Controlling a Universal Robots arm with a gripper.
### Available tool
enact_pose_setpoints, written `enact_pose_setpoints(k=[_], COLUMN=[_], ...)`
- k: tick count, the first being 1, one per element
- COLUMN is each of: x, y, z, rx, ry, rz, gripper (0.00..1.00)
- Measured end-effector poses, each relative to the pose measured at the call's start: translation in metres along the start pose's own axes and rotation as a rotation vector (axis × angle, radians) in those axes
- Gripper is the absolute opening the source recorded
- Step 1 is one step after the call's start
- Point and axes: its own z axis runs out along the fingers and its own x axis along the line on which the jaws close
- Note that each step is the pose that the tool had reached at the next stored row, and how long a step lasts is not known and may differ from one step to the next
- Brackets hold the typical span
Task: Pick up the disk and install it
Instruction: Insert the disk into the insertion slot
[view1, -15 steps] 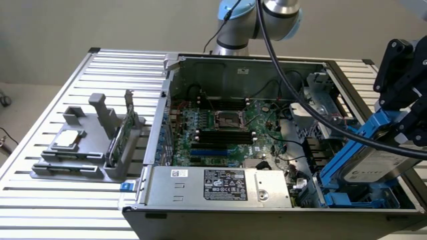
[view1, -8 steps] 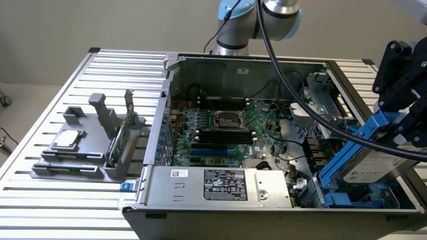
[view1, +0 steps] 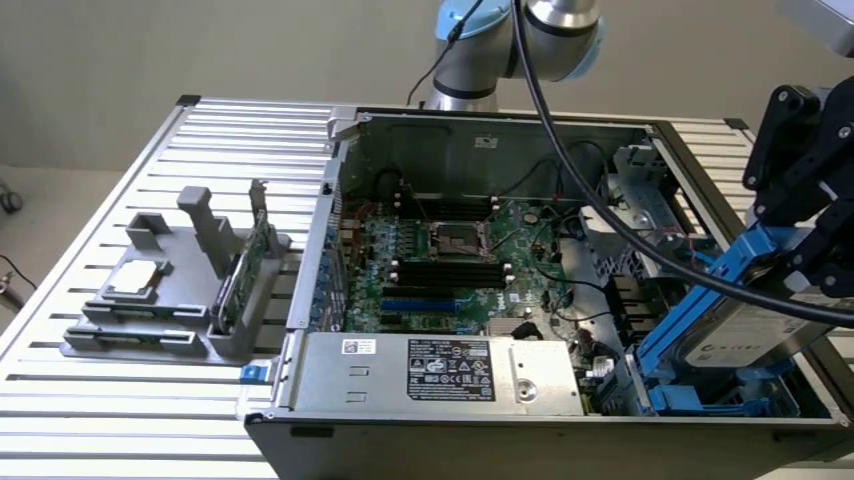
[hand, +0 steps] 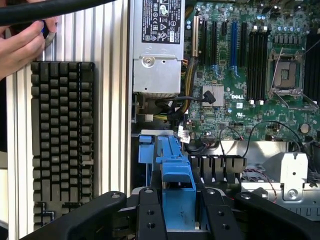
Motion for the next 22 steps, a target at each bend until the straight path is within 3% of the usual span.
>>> enact_pose_setpoints(k=[22], x=[0.0004], y=[-0.0013], z=[0.0082], rx=[0.0], ry=[-0.0001], rz=[0.0], gripper=[0.33])
